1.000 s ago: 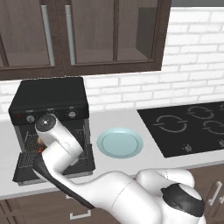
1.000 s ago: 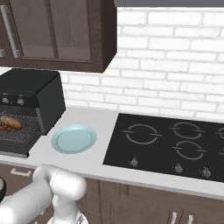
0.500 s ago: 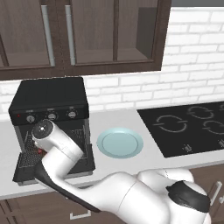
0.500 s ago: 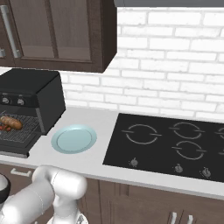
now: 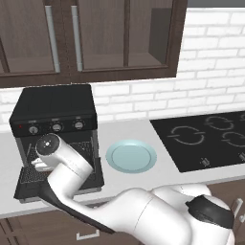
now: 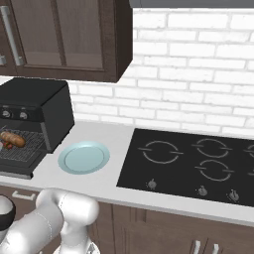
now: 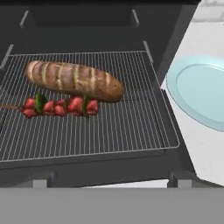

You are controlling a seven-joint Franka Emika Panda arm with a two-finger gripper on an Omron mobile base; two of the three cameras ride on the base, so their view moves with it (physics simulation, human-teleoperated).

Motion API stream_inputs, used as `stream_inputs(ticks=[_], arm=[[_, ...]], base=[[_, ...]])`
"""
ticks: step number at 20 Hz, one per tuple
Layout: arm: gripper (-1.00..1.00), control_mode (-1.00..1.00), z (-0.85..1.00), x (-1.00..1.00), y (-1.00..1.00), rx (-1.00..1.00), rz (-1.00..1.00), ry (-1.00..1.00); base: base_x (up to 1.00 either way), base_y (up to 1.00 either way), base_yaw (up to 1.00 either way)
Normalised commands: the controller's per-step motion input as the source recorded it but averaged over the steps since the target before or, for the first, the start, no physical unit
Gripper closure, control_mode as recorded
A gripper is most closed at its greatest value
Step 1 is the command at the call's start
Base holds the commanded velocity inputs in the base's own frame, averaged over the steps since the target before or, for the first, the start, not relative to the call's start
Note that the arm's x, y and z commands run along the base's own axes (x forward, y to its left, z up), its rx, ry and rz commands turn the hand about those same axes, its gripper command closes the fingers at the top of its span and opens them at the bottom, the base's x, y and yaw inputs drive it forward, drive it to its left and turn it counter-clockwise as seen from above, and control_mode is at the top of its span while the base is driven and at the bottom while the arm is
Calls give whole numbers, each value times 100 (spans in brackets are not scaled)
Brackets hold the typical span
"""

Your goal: Pick up the kebab skewer and baguette bread, and place them inside the toaster oven. Close the toaster oven door and start by setting the timer.

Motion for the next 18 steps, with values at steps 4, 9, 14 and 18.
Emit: stream_inputs(ticks=[4, 9, 14, 18], arm=[[-100, -100, -15, -20, 0, 1, 4, -17], [-100, -100, -22, -10, 8, 1, 0, -24], [-100, -100, -13, 0, 4, 2, 0, -13], [-100, -100, 0, 0, 0, 1, 4, 0]], base=[[0, 0, 0], [0, 0, 0], [0, 0, 0], [0, 0, 0]])
